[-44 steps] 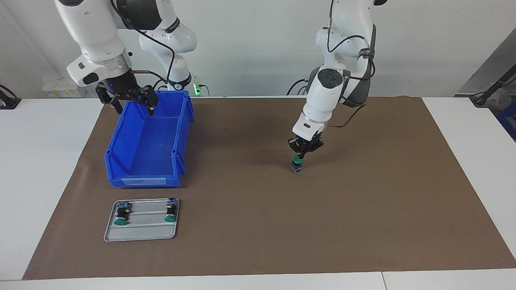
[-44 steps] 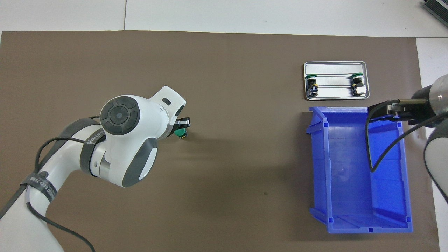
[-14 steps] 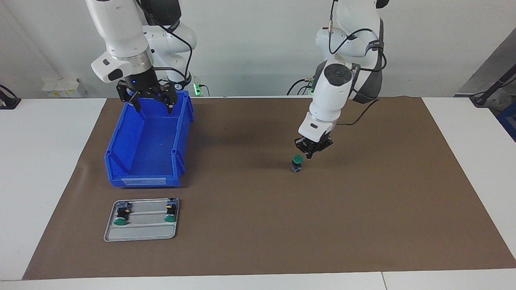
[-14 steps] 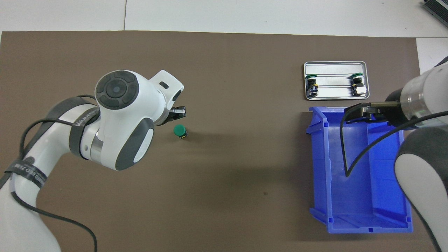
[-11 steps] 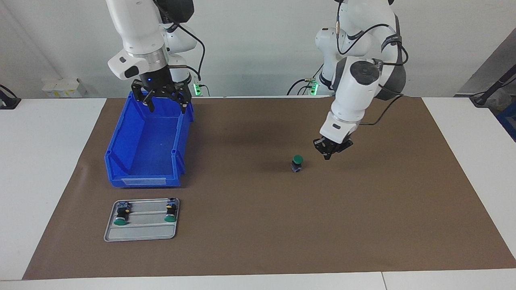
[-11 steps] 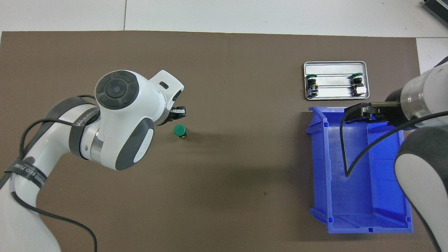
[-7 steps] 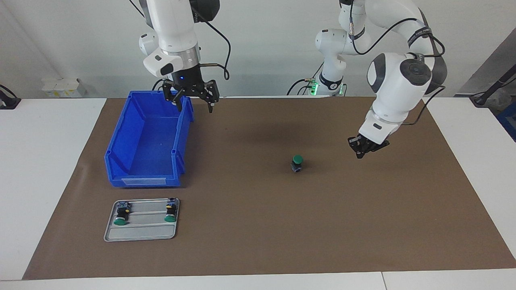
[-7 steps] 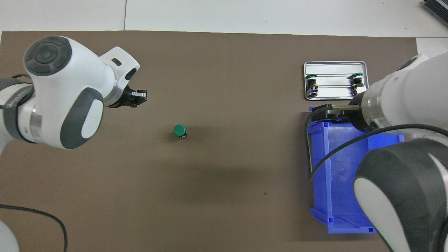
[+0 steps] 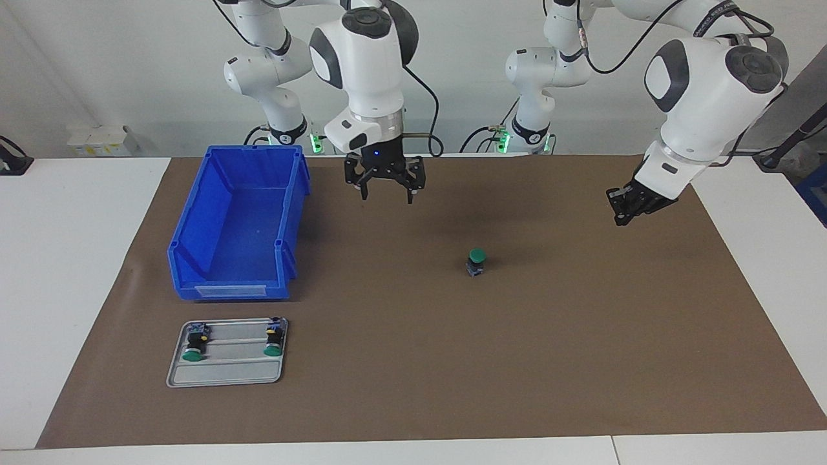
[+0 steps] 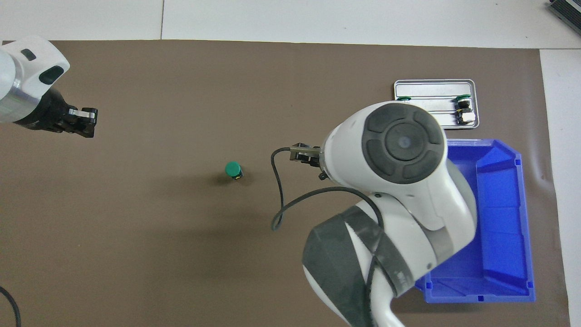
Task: Place and press button with both arms
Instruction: 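Grasp the button with the right gripper while the left gripper withdraws, then carry the green button over the blue bin with the right gripper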
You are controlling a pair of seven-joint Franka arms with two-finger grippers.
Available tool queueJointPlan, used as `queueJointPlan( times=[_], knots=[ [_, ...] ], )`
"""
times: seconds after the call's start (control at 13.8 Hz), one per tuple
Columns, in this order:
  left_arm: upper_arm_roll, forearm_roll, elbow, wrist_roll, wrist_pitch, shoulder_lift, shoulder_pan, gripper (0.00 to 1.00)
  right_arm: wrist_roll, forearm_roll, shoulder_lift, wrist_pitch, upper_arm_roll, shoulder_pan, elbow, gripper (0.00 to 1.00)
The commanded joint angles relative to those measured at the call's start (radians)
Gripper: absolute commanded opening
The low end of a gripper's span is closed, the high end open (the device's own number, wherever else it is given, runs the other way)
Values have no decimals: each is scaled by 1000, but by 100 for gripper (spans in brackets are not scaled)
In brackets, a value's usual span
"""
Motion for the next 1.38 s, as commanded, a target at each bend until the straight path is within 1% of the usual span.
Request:
queueJointPlan(
  times=[0.0,0.07,0.15,0.29,0.36,0.44,0.58,0.65,0.8,0.95,1.16,1.31],
  knots=[
    [-14,8,20,5,-43,-16,1,96,68,18,128,39,6,23,126,99],
    [-17,8,20,5,-45,-25,0,100,71,17,150,53,6,38,130,99],
    [-15,6,20,7,-45,-29,-2,100,76,14,176,60,6,61,138,99],
    [-20,11,18,7,-33,-35,-2,100,108,17,211,142,6,80,137,99],
    [-21,11,11,10,-27,-61,-2,100,113,18,230,156,11,92,137,99],
    [-21,11,-11,21,-28,-68,-2,100,125,11,263,159,11,116,140,99],
    [-21,11,-32,53,-22,-84,-2,100,140,-3,372,173,9,152,233,99],
    [-21,11,-35,54,-20,-84,-2,100,140,-5,409,178,8,160,259,99],
    [-21,11,-52,56,-14,-88,-2,100,139,-23,444,205,8,160,273,99],
    [-21,11,-91,56,13,-108,-2,100,137,-58,501,233,9,179,310,98],
    [-20,11,-123,53,38,-122,0,100,127,-66,517,276,11,179,305,95],
    [-20,11,-123,50,38,-122,3,100,122,-80,517,314,11,175,295,92]
  ],
)
